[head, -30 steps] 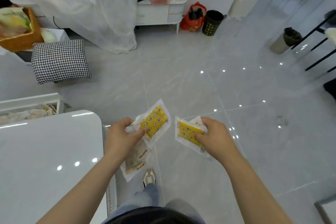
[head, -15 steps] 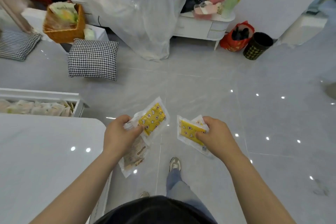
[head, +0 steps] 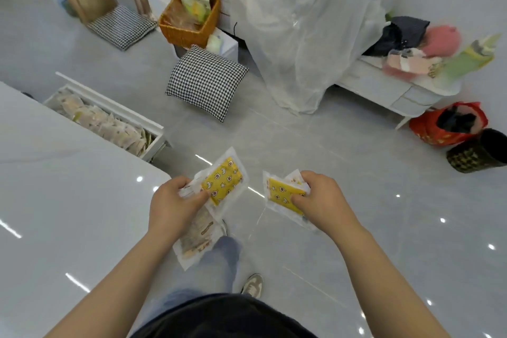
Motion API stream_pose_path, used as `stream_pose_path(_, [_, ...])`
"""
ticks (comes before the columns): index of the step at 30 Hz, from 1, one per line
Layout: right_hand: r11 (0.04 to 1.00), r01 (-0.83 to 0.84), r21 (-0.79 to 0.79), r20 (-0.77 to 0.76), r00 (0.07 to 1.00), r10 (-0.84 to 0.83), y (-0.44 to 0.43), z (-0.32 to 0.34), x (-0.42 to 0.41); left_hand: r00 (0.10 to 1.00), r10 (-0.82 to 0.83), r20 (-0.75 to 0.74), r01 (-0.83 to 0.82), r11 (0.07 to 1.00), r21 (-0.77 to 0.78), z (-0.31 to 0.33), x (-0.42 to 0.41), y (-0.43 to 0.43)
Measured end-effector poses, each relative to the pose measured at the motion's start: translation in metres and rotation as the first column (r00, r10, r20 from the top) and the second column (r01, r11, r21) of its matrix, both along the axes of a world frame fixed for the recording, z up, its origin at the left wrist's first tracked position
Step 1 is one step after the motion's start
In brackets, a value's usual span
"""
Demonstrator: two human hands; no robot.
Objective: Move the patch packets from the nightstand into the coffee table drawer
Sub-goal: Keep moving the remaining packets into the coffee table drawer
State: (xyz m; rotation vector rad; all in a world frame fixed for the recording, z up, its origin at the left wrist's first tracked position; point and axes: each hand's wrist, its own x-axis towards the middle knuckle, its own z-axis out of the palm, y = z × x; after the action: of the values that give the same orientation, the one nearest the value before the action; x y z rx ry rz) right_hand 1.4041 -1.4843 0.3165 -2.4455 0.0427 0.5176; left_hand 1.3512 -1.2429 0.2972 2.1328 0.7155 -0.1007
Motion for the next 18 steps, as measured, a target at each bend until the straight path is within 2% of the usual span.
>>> stream_pose_path(9, [0.981, -0.196, -0.015, -0.011, 0.981, 0.196, 0.085, 0.001, 0.135, 0.982, 0.186, -0.024, -0.187, 0.982, -0.038, -0.010, 0.091, 0.067])
stream_pose_path(18, [0.931, -0.365, -0.014, -0.017, 0.931, 0.364, 0.165, -0.002, 0.235, 0.937, 0.345, -0.049, -0.347, 0.938, -0.029, -0.014, 0.155, 0.131])
